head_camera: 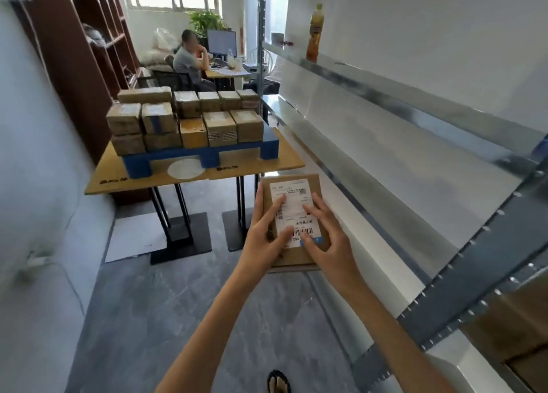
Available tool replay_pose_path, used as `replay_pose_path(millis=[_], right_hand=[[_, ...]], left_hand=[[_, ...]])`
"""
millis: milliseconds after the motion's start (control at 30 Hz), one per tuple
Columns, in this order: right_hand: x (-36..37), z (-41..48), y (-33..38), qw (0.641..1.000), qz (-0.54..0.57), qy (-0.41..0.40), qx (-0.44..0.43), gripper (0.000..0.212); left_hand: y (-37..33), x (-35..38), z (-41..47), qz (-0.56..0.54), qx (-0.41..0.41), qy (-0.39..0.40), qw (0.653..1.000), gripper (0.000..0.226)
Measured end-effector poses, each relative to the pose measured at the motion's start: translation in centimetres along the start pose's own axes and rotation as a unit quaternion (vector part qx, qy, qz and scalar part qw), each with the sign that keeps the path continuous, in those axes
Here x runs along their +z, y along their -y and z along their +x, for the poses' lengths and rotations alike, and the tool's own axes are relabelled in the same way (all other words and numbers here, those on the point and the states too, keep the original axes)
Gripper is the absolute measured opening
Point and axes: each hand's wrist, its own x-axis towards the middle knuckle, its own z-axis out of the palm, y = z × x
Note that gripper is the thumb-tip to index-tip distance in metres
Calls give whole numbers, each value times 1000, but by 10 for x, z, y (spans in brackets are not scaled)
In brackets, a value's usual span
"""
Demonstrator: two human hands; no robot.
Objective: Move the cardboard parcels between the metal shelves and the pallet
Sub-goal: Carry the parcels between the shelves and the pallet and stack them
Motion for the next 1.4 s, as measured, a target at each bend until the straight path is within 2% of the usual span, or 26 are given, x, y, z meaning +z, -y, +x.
replay_pose_path(millis=[367, 833, 1167, 1400], right_hand=[[46, 168, -59, 996, 45, 58, -47, 55], [124, 308, -108, 989, 58, 127, -45, 53], [223, 443, -137, 989, 76, 120, -30, 49], [299, 542, -150, 981, 107, 159, -19, 48]], left_hand=[[60, -54, 142, 114, -4, -84, 990, 57], [139, -120, 245, 151, -38, -136, 978, 53], [209, -221, 363, 166, -50, -132, 976, 49], [257, -300, 442, 166, -63, -137, 974, 43]])
